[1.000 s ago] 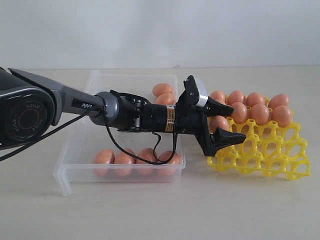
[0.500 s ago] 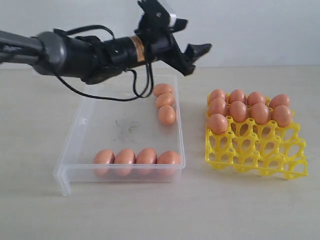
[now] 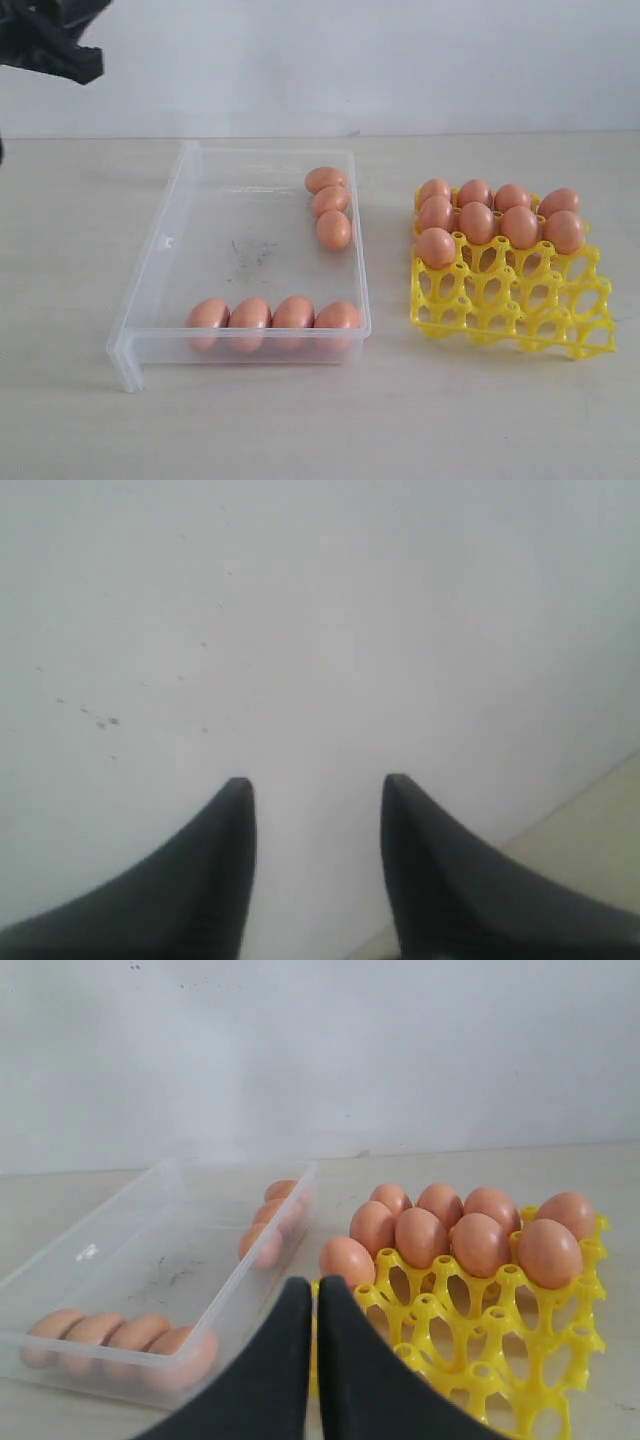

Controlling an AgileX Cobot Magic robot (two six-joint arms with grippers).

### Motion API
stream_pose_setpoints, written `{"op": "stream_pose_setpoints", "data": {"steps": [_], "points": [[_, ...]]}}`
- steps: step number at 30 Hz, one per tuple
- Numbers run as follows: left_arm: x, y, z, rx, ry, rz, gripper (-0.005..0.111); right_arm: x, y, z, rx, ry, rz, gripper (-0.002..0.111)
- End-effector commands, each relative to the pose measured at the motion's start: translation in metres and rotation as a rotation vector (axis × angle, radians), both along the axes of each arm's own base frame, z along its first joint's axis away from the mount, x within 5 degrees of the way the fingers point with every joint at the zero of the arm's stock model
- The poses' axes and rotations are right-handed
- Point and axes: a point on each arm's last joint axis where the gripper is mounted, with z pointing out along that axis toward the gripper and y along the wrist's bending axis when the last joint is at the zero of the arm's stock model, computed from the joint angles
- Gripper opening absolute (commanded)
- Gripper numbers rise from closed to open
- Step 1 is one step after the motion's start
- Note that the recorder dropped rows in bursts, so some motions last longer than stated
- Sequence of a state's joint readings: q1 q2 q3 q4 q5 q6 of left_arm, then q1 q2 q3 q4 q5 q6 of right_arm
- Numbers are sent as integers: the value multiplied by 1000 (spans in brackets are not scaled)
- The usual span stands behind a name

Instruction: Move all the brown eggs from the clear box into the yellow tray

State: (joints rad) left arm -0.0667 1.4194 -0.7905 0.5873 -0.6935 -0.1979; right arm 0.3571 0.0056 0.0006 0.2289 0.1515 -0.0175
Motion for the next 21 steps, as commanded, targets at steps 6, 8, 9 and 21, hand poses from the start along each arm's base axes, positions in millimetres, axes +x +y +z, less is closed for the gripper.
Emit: {"op": "stream_pose_setpoints", "data": {"steps": [6, 8, 9, 21], "points": [[-66, 64, 6, -205, -161, 412, 4, 0, 0, 1, 0, -11, 0, 0], [-82, 74, 0, -185, -234, 520, 4, 0, 0, 1, 0, -11, 0, 0], [-94, 79, -7, -186, -278, 580, 4, 0, 0, 1, 0, -11, 0, 0], [-164, 79, -87, -265, -166, 636, 4, 0, 0, 1, 0, -11, 0, 0]]}}
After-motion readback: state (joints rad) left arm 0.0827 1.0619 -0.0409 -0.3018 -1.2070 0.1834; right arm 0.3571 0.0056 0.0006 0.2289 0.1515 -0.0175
